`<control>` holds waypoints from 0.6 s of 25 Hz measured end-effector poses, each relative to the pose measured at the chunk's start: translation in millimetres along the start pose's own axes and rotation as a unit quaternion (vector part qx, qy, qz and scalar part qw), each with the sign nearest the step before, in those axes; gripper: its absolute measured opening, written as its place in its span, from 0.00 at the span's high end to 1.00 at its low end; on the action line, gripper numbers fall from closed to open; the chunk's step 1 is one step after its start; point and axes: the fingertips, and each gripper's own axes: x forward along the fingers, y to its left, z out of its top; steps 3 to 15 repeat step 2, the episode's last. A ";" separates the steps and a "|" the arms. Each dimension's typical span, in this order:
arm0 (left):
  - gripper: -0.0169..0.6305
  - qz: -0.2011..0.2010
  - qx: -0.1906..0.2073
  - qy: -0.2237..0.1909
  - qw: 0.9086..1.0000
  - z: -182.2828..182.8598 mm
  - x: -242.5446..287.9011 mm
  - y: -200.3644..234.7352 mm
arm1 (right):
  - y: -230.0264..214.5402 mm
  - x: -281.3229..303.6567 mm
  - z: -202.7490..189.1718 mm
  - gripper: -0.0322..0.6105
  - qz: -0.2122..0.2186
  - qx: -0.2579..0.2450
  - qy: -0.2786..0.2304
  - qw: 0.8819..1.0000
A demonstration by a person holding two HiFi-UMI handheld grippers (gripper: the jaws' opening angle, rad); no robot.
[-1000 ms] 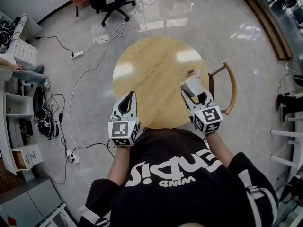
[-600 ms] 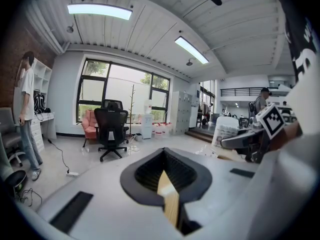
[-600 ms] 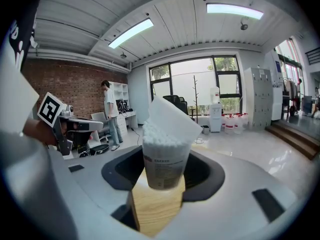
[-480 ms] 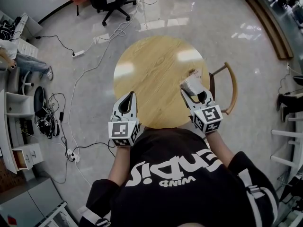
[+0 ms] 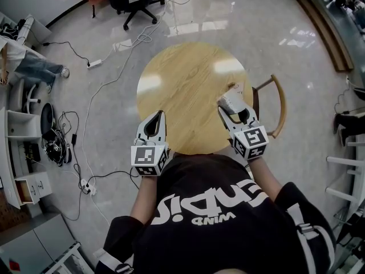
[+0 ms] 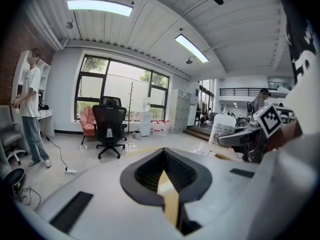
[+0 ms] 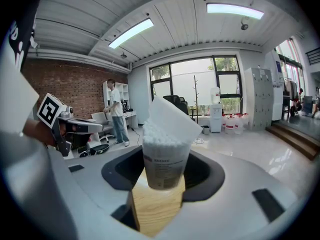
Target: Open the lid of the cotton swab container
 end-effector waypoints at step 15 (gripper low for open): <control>0.96 -0.002 -0.001 0.001 1.000 -1.1 1.0 -1.2 | -0.1 0.5 -1.1 0.61 0.001 0.000 0.001 1.000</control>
